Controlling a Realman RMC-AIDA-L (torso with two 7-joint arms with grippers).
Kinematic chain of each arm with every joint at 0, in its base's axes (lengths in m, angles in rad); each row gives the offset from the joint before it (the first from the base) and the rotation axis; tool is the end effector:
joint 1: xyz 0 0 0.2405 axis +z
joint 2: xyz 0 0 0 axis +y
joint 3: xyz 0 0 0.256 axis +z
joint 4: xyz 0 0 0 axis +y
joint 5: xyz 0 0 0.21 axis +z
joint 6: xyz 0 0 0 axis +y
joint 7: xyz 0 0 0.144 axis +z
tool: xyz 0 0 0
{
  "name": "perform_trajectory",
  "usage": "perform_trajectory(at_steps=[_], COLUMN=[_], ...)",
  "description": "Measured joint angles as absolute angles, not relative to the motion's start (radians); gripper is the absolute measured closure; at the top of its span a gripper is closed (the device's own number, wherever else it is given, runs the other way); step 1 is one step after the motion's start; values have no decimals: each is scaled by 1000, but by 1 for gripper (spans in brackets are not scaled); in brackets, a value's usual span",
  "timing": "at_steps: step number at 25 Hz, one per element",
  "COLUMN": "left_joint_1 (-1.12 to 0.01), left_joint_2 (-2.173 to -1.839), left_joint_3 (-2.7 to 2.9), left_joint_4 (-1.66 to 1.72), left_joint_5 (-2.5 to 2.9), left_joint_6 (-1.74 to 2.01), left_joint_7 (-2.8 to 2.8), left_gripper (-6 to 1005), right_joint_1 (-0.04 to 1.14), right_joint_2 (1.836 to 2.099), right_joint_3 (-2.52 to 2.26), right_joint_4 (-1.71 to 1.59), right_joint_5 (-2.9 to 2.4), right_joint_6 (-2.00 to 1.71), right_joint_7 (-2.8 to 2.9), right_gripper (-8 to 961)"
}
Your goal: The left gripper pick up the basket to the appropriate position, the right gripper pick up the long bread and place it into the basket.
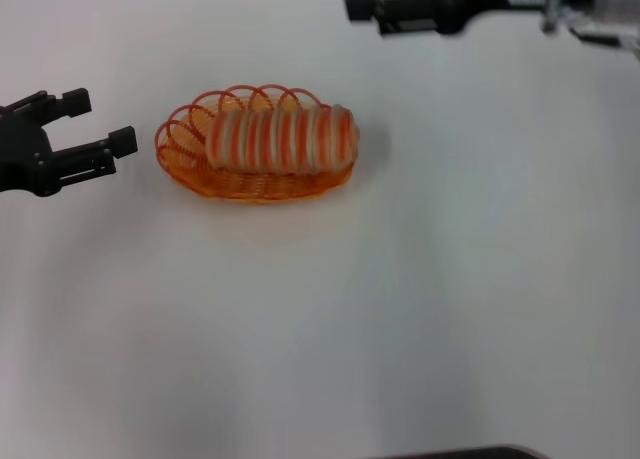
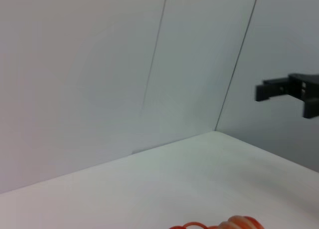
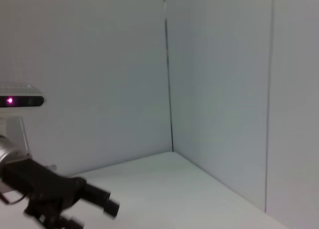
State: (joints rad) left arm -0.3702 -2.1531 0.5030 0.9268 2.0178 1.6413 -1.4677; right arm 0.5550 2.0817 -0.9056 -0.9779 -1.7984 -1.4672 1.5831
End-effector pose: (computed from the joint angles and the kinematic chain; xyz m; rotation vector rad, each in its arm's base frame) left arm -0.2920 0.2984 0.0439 -2.4840 -0.7261 -0.7304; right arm 0.1852 0.3721 0.0357 -2.6716 0.3805 0.7407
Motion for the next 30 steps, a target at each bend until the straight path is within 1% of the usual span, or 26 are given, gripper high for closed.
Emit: perform_trajectory(at_steps=[7,12,17,21,30], left_joint_1=[-368,-368,-368,-371,-368], left_joint_2=[-2156,-2154,-2154,-2153,-2141], left_joint_3=[478,477,479,484,509], left_joint_4=[874,861,860,861,877], left_joint_5=[2007,2006,2008,2014,2067], left_joint_6=[1633,1616,1614,1614,1619], left_joint_7=[-1471,-1471,-1468,-1466,-1461], left_gripper=[127,127,127,127,127], right_joint_1=[333,245,206,193,206], right_joint_2=[2094,2093,2089,2086,2085], right_joint_3=[-896,-868,-822,-818,-824], right_joint_4=[-934,-804,-687,-655,-659], right_joint_5=[-1722,-1646,-1637,-1645,-1676], right_joint_6=[-1548,-1627,-1633,-1619,-1613], right_joint_7=[1364,1109,993,963,969], right_gripper=[105,105,106,111,113])
